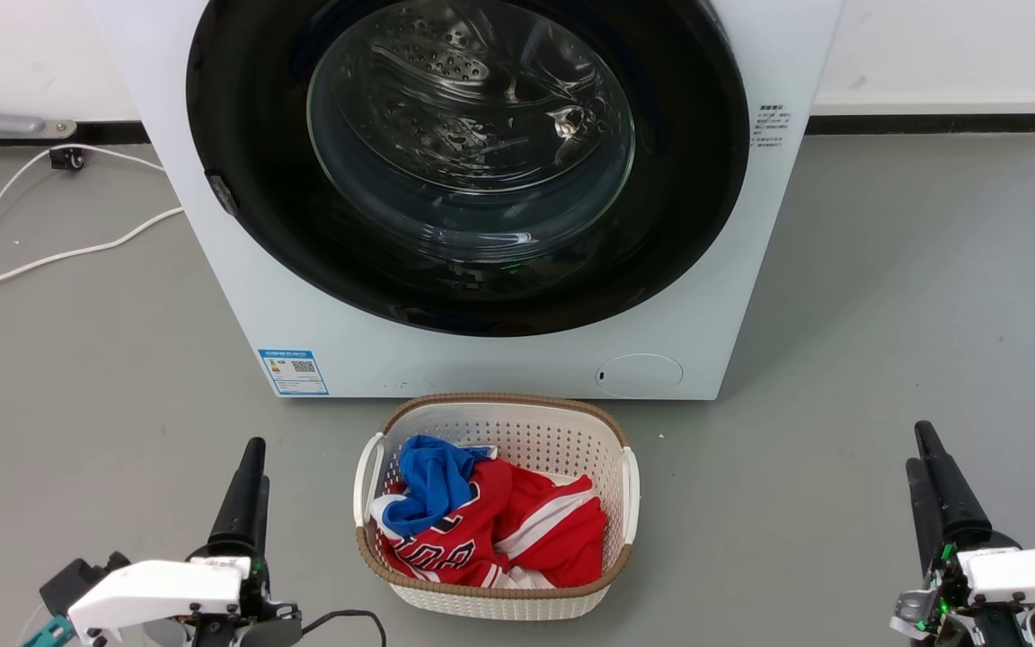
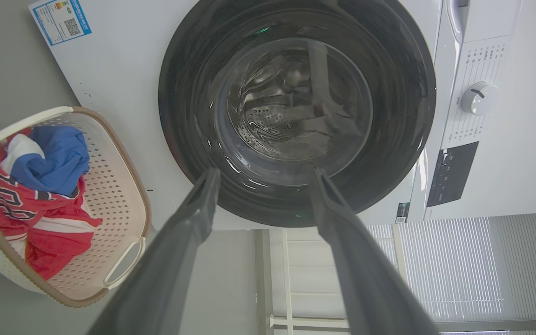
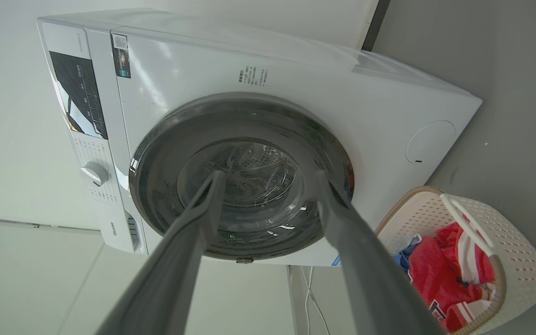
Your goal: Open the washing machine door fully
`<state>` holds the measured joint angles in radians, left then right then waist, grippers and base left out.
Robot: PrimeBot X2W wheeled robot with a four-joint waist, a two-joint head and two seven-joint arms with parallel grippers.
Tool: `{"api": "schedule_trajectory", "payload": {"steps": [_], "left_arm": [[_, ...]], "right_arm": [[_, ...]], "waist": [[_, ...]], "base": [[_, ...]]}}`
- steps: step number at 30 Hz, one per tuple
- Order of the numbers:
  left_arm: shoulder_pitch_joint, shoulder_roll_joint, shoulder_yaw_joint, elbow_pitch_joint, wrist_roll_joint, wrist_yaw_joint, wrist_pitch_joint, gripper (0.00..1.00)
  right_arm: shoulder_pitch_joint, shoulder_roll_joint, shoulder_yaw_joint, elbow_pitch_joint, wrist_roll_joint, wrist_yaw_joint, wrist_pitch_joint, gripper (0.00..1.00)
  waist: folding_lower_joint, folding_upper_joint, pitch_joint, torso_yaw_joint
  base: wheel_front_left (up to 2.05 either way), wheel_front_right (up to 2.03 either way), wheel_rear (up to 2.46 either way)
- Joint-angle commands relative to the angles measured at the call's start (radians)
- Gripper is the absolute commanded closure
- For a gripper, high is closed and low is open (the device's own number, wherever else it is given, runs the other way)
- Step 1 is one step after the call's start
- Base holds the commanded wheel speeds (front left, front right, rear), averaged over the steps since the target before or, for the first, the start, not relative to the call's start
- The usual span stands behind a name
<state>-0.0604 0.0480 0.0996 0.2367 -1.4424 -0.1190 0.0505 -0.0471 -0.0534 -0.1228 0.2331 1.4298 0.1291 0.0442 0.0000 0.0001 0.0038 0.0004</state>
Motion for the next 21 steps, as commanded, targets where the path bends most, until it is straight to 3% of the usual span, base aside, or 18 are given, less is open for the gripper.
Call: {"api": "schedule_trajectory", "payload": {"steps": [1, 21], "left_arm": [[-0.011, 0.001, -0.007, -0.030, 0.046, 0.003, -0.011, 0.00], [0.012, 0.009, -0.076, -0.123, 0.516, 0.109, -0.093, 0.00]], "right_arm": [[-0.006, -0.002, -0.003, -0.033, -0.051, 0.002, -0.011, 0.00], [0.042, -0.001, 0.050, -0.178, -0.577, 0.002, -0.091, 0.00]], "waist": [[0.0000, -0.0001, 0.000, 0.000], [0.0000, -0.0001, 0.003, 0.002]], "base": [[0.00, 0.00, 0.00], [0.00, 0.00, 0.00]]}}
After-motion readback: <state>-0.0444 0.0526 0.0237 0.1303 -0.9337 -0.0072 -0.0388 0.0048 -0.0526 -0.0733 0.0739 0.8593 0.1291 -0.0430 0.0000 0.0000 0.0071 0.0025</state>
